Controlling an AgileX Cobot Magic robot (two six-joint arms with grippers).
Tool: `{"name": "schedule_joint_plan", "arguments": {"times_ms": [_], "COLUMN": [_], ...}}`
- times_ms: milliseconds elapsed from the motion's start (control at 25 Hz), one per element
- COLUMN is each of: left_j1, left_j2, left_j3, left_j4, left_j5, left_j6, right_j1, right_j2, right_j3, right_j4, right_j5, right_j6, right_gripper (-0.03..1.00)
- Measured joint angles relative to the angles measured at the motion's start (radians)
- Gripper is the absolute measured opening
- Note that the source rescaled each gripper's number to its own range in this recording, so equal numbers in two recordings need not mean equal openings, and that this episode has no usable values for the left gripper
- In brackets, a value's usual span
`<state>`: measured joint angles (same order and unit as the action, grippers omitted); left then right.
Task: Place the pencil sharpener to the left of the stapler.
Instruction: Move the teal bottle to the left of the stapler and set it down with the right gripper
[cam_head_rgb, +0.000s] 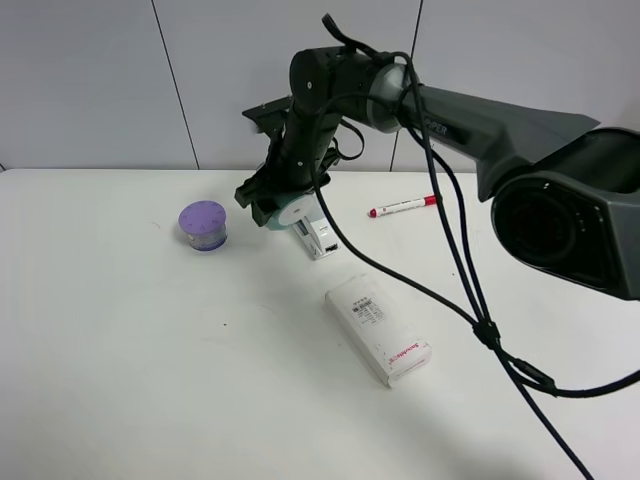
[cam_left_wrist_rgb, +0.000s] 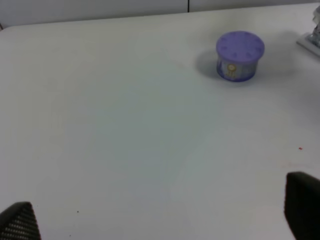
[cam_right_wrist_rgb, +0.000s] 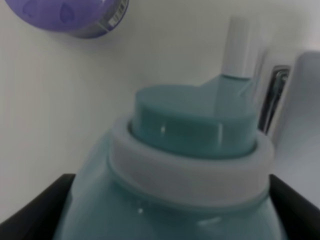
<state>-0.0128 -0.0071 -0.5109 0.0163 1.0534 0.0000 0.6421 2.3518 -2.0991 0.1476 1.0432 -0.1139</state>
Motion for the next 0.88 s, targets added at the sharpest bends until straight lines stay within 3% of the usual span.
{"name": "schedule_joint_plan", "arguments": {"times_ms": [880], "left_j1": [0.000], "left_j2": [0.000], "left_j3": [0.000], "left_j4": [0.000], "left_j5": [0.000], "left_j6": [0.000], "right_j1": [0.011], "right_j2": [0.122], "right_j3": [-0.002], "right_j4": [0.006], "right_j5": [-0.032], "right_j6": [0.014], "right_gripper": [0.00]}}
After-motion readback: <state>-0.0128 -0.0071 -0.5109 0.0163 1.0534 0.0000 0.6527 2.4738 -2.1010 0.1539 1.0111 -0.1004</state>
